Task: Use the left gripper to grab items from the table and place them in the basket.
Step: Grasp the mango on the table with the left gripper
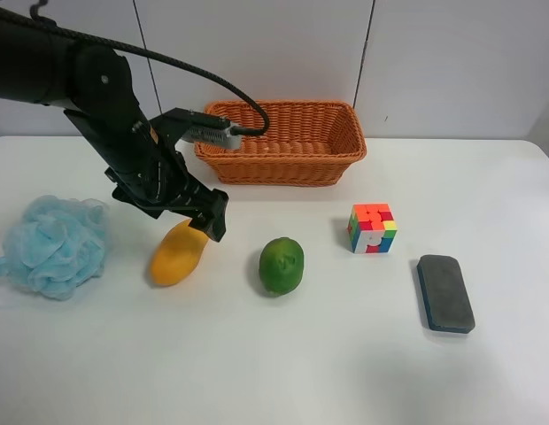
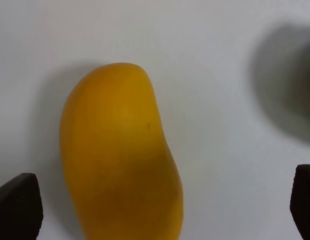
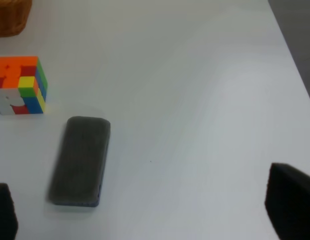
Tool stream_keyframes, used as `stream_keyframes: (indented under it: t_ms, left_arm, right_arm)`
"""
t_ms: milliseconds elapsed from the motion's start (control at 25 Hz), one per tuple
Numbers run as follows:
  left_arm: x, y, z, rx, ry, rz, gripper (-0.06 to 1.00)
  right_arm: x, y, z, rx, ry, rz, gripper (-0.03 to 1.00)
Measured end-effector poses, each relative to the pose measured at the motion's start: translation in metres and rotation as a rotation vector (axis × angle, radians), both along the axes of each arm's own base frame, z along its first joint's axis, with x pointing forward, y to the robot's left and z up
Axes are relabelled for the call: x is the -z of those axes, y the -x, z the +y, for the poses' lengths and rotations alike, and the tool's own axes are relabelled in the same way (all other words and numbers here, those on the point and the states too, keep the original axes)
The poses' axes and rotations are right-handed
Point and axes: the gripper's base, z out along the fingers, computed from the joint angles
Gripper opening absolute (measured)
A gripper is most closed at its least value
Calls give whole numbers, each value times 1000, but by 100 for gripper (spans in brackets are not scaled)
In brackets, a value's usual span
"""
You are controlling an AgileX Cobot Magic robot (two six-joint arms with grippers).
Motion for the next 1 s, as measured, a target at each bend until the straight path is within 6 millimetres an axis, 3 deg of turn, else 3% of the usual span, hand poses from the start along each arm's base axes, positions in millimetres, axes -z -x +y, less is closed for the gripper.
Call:
stream_keyframes:
  t_ms: [160, 360, 760, 1000]
  left_arm:
    - [22, -5, -2, -3, -22, 39, 99]
    - [50, -16, 12, -55, -53, 103, 99]
    - [67, -21, 17, -85, -60, 136, 99]
    - [67, -22, 17, -90, -52, 132, 97]
  right_arm:
    - [0, 0, 0, 0, 0, 0, 99]
    - [0, 0, 0, 0, 0, 0, 99]
    - [0, 0, 0, 0, 0, 0, 99]
    - [0, 0, 0, 0, 0, 0, 99]
